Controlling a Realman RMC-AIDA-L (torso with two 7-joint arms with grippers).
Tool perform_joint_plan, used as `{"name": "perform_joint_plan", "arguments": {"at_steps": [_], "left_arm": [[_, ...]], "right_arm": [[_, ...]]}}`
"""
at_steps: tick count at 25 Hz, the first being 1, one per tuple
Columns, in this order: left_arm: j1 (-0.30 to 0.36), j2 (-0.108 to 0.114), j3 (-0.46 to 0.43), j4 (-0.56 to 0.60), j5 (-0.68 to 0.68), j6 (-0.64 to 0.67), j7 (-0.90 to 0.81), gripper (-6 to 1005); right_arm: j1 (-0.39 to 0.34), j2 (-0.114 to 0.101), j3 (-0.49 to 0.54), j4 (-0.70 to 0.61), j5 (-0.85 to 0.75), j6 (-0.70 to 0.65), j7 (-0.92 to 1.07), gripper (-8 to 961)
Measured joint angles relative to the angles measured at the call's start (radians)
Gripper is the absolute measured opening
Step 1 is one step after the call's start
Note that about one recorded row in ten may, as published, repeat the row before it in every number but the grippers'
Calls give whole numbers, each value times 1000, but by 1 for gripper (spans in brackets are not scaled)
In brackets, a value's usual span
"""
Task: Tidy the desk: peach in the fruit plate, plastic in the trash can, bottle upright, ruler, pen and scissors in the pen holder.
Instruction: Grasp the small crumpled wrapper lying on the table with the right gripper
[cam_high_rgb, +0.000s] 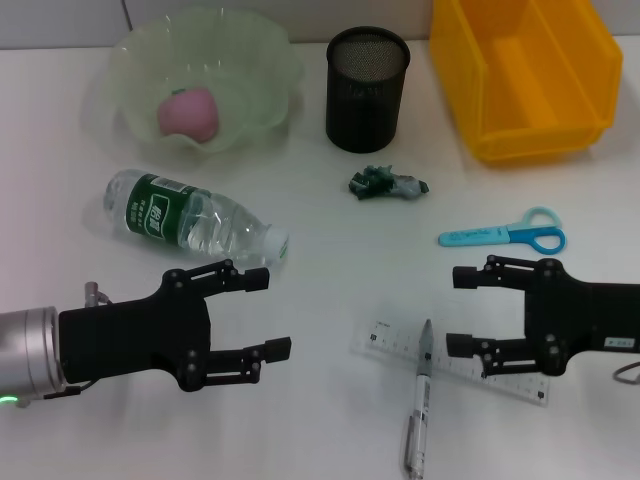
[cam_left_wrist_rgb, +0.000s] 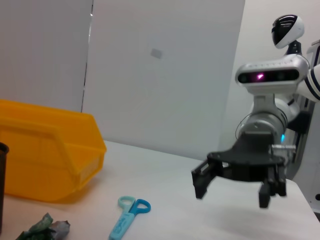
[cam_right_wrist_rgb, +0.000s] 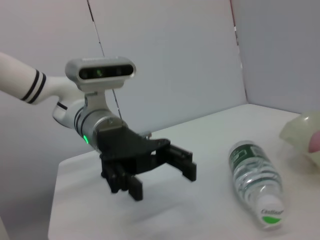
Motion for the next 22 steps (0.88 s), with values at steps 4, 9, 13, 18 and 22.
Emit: {"name": "perform_joint_plan", "arguments": {"at_steps": [4,9,13,18,22], "left_arm": [[-5,-1,2,0,8,-1,-3,813],[-11,-11,-6,-3,38,-7,-11,813],[-11,-11,-6,-8,38,-7,-11,813],[-11,-11,-8,-9,38,-7,-11,813],[-11,-11,-8,-9,38,-7,-11,813]], "right_arm": [[22,-7,-6,-122,1,-85,192,815],[66,-27,-8,-231,0,-159,409,815],[137,-44,-60,-421,-49,-186,673,815],[210,-54,-133,-518,-123,-178,809,815],[281,-53,-216,-575,-213,-118,910,815]]}}
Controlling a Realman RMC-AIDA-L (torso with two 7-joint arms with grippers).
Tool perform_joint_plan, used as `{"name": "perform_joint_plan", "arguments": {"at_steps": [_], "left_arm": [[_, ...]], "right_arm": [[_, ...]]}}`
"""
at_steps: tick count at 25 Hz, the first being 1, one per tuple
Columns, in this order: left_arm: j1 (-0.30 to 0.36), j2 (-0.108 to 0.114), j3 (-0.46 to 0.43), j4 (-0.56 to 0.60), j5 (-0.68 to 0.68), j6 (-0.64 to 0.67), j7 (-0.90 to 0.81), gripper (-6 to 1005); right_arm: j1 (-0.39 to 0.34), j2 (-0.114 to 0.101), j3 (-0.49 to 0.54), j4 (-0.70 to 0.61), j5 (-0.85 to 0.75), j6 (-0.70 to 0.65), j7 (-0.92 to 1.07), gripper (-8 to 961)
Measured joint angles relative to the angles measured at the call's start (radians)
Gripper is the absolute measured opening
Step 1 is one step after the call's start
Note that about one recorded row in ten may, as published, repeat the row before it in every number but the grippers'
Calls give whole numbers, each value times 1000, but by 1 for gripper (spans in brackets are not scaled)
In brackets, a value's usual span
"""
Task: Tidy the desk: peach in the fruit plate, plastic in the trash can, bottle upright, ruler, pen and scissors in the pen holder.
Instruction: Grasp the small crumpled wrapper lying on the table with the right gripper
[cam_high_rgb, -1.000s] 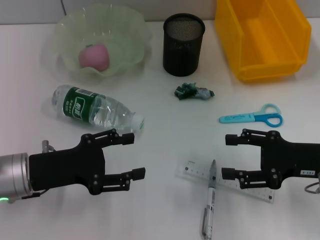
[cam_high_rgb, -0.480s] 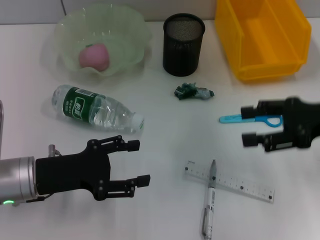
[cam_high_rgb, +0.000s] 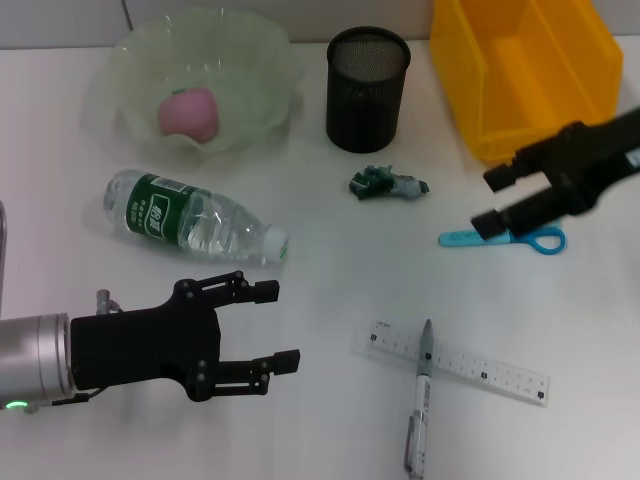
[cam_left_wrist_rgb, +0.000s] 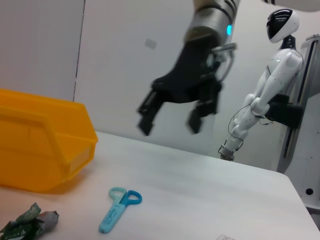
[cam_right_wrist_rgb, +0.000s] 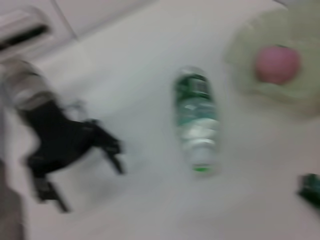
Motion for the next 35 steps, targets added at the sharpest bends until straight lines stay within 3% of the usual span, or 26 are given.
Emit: {"name": "perform_joint_plan", "arguments": {"at_steps": [7,14,18,24,35], "left_arm": [[0,1,0,0,-5,0,0,812],[0,1,-5,-1,-7,-1,-1,812],[0,1,-22,-1,-4,-1,-6,812],[-3,1,-25,5,-1,-1,-13,812],[-14,1,-25,0,-2,-1,-15,813]], "right_arm": [[90,13,-146,30,-98,172,72,816],[114,72,-262,61,-177,379,74,815],[116,83,-302,104,-183,469,73,815],[144,89,-329,229,-175,632,78,816],[147,95,-376,328,-107,771,69,797]]}}
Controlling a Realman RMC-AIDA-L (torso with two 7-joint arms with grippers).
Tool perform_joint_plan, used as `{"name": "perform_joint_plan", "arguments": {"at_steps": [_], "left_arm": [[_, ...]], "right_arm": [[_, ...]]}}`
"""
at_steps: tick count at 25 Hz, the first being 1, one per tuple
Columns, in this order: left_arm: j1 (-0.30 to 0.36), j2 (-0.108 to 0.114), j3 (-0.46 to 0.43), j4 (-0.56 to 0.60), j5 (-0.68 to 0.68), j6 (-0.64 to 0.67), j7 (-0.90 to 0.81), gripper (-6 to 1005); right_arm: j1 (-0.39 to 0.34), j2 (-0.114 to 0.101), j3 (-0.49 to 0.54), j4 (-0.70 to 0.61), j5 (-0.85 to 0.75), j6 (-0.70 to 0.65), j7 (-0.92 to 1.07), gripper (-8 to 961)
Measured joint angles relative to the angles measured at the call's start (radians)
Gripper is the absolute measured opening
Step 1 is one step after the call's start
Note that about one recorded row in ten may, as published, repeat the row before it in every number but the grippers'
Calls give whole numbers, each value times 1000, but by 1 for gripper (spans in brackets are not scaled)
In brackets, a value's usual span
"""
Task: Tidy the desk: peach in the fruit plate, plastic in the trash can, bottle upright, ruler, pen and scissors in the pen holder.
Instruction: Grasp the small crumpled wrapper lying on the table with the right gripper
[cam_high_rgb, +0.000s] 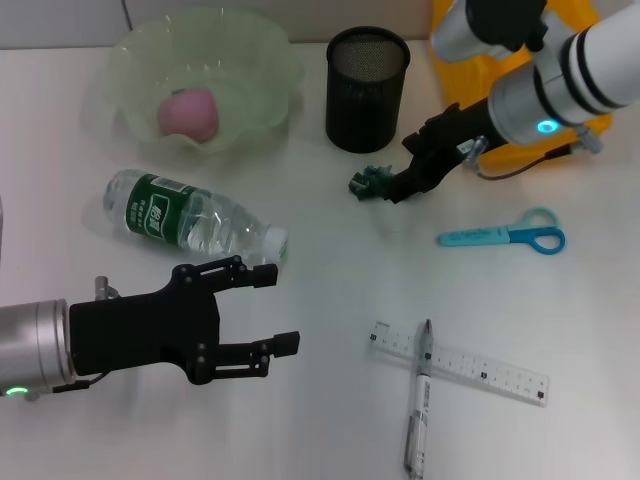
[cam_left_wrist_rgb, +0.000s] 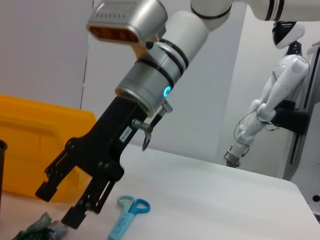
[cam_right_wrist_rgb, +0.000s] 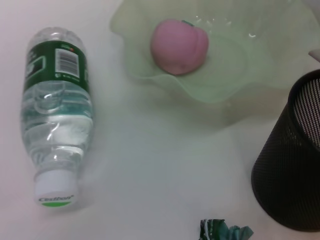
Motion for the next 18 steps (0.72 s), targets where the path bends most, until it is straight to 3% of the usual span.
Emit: {"name": "perform_joint_plan", "arguments": {"at_steps": [14,18], "left_arm": [[0,3,0,-2,2,0,0,813],[1,3,0,-1,2,0,0,813]], "right_arm": [[10,2,-50,120,72,130,-36,773],[9,3,-63,128,83,153,-41,659]]}}
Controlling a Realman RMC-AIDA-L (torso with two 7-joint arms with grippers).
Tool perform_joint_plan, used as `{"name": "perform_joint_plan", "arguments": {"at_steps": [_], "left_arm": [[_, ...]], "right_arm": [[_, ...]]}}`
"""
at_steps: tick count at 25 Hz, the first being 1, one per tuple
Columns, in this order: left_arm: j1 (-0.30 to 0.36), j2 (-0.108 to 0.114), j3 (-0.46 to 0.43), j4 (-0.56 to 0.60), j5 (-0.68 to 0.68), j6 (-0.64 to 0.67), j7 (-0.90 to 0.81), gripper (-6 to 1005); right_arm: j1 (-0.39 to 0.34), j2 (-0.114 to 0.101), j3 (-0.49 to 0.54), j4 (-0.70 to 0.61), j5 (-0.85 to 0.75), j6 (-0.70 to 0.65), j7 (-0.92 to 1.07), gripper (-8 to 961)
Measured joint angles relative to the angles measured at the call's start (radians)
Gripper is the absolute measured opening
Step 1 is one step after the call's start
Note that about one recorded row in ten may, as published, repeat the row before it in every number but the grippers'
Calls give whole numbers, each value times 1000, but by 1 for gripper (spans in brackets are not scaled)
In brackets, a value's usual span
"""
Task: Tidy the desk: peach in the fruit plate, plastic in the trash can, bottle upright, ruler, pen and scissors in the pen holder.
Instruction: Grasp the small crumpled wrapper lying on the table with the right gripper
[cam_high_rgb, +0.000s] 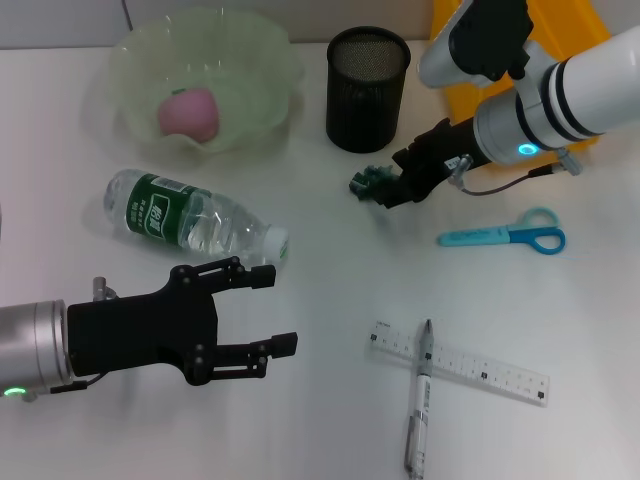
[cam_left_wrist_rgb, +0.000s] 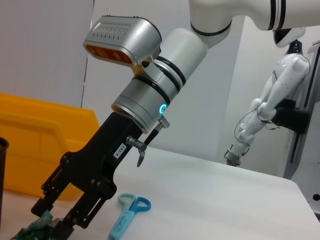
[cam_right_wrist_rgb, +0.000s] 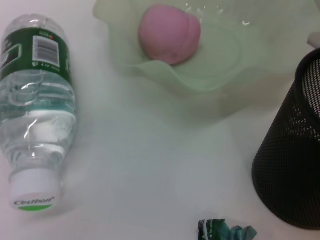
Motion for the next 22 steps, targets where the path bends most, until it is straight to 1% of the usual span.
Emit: {"name": "perform_joint_plan", "arguments": {"at_steps": [1,8,13,21,22], "left_arm": [[0,0,0,0,0,1,0,813],[5,3,0,3,0,8,0,813],[2,3,0,1,0,10,0,812],[1,3,0,1,0,11,0,812],[1,3,0,1,0,11,0,812]], "right_arm": [[-4,0,-7,1,16,7,-6,631],[-6,0,-16,11,30,19,-11,638],[0,0,-33,34,30,41,-11,463],[0,0,-35,49,30,64,-18,441],[0,0,-35,49,30,64,-18,423]]}}
